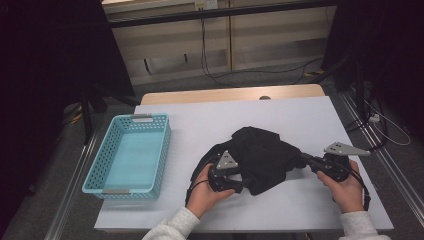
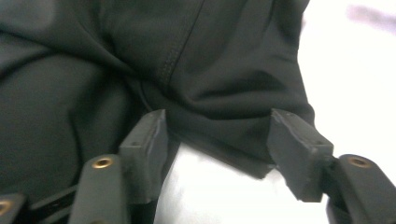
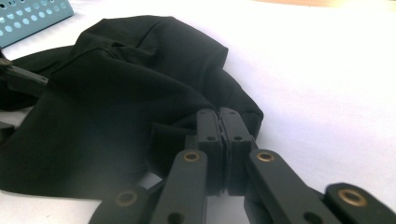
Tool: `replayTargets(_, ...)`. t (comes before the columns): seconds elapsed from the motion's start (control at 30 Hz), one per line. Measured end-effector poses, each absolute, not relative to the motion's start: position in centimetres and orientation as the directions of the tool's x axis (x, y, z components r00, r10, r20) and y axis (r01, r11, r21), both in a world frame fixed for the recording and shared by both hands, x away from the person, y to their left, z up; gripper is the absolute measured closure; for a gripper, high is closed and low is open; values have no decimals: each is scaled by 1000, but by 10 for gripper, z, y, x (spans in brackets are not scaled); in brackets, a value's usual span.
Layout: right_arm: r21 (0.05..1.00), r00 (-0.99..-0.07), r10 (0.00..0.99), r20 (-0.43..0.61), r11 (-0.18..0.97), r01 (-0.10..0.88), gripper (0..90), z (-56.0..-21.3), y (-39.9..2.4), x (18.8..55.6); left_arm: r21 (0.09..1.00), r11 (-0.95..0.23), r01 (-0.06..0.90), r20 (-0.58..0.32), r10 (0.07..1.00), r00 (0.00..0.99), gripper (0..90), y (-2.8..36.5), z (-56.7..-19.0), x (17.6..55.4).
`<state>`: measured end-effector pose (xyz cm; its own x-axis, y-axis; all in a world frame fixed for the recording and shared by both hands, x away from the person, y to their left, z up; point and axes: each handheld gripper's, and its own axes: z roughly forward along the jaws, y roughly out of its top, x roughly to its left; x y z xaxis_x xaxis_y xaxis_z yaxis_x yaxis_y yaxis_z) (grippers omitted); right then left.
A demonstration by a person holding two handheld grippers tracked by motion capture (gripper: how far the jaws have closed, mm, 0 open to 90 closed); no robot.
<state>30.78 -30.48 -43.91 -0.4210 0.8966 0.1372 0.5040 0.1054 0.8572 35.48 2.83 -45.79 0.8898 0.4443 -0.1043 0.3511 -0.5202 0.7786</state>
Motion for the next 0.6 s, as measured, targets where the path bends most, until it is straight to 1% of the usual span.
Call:
replayTargets(0.03, 857, -421, 897, 137, 105, 504, 885, -439, -305, 308, 775, -524, 353, -101, 448, 888, 397, 26, -460, 355)
replayTargets(0.1, 857, -421, 897, 134, 108, 503, 885, -439, -305, 307, 760, -540, 362, -103, 450, 887, 441, 23, -461, 355)
replayTargets(0.13, 856, -420, 898, 134, 109, 505, 885, -439, -305, 305, 758, -541, 365, -102, 454, 885, 482, 20, -460, 355)
replayTargets(0.2, 857, -420, 897, 134, 108, 504, 885, -440, -305, 303, 747, -532, 399, -141, 460, 877, 600, 17, -459, 356)
replayTargets(0.3, 854, -422, 898, 128, 117, 507, 885, -440, -306, 300, 738, -523, 427, -166, 473, 865, 774, 12, -458, 355)
replayTargets(0.33, 854, -422, 898, 126, 118, 507, 885, -439, -307, 298, 730, -528, 434, -170, 475, 863, 814, 12, -456, 355)
replayTargets(0.4, 858, -421, 899, 120, 120, 500, 885, -438, -308, 296, 717, -521, 462, -192, 490, 851, 835, 17, -447, 356)
replayTargets(0.43, 858, -418, 901, 118, 119, 499, 885, -437, -309, 295, 718, -503, 481, -218, 493, 842, 842, 23, -440, 358)
replayTargets(0.5, 863, -420, 900, 120, 115, 492, 885, -435, -309, 294, 741, -454, 495, -247, 502, 829, 845, 39, -424, 362)
replayTargets(0.6, 869, -442, 890, 112, 127, 478, 884, -431, -304, 296, 765, -359, 534, -288, 552, 783, 851, 70, -403, 373)
